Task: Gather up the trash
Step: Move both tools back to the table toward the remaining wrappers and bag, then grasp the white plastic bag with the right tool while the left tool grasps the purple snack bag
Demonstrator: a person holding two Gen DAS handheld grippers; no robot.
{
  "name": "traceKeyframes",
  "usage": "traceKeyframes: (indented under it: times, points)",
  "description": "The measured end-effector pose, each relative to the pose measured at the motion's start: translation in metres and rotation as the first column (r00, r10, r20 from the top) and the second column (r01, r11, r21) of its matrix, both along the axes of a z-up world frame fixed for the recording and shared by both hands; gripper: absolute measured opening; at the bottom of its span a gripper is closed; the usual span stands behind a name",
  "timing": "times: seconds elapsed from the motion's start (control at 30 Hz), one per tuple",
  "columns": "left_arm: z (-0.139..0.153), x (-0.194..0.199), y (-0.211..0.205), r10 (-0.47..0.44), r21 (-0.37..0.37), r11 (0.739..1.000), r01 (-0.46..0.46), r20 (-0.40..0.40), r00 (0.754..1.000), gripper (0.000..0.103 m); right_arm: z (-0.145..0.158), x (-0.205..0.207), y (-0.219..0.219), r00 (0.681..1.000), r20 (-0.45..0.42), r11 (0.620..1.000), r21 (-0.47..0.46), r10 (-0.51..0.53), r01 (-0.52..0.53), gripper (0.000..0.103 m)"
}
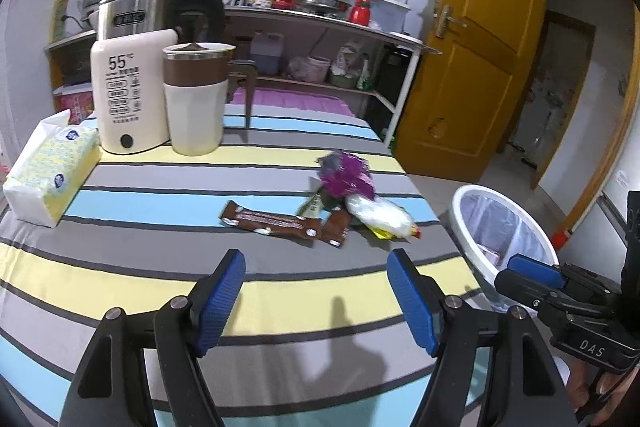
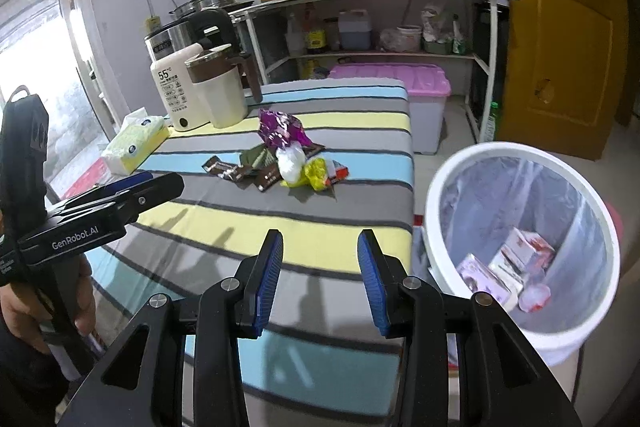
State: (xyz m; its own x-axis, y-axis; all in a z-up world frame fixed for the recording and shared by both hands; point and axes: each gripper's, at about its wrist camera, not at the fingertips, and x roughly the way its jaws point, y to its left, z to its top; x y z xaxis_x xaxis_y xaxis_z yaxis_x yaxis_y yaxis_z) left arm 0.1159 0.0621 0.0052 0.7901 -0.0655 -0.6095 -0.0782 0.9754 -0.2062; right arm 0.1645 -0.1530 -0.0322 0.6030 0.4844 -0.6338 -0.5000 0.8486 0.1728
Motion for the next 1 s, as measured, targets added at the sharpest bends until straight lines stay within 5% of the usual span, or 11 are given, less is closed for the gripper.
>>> traceKeyframes:
  times: [0.37,0.77,1.0]
  points:
    - [0.014,0.023,0.026,0.049,0.005,0.999,-0.049,0.020,0.999,0.074,0.007,0.036,0.039,0.998,0.033,0.999,-0.015,0.053,-0.052,0.040]
    - [-0.002,0.031,0.048,0.083,-0.036,0.996,-0.084,-0.018,0.996,0.074,-0.016,0.080,0.083,0.994,0.001,0.991,-0.083,0.109,-0.109,0.040]
    - [-0.012,0.045,0.048,0.069,-0.068,0.995,-0.073,-0.053,0.996,0.074,-0.028,0.083,0.094,0.991,-0.021,0.985,-0.114,0.131,-0.132,0.013]
